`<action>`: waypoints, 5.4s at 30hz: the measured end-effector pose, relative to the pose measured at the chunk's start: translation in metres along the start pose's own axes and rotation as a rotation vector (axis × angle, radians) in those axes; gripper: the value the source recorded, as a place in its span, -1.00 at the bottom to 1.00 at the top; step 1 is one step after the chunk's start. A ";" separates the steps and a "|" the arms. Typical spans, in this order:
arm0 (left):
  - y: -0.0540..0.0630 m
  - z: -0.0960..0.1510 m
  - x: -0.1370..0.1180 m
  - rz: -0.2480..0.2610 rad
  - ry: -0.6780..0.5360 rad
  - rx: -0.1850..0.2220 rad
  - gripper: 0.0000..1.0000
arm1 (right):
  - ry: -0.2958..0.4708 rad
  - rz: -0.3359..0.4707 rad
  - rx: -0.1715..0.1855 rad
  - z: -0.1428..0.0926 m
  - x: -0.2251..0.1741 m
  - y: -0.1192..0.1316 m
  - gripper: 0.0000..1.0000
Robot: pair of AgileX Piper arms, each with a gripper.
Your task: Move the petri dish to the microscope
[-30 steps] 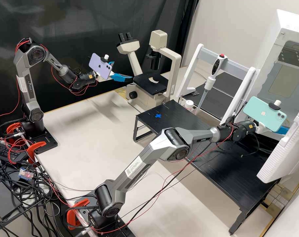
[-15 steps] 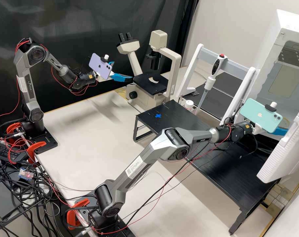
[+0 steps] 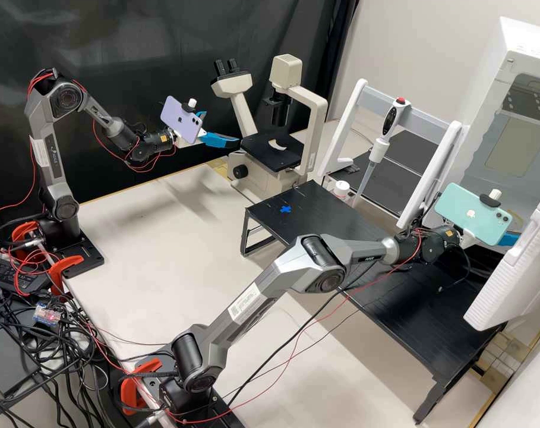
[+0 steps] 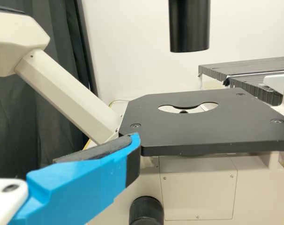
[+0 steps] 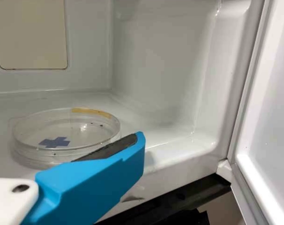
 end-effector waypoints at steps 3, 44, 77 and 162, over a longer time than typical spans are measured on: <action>0.000 0.000 0.000 0.000 0.000 0.000 1.00 | -0.003 0.002 -0.001 0.001 0.000 0.001 -1.00; 0.000 0.000 0.000 0.000 0.000 0.000 1.00 | 0.015 -0.011 0.023 0.022 -0.017 0.005 -1.00; 0.000 0.000 0.000 0.000 0.000 0.000 1.00 | 0.379 0.134 0.036 -0.021 -0.282 -0.030 -1.00; 0.000 0.000 0.000 0.000 0.000 0.000 1.00 | 0.472 -0.502 -0.123 -0.267 -0.216 -0.360 -1.00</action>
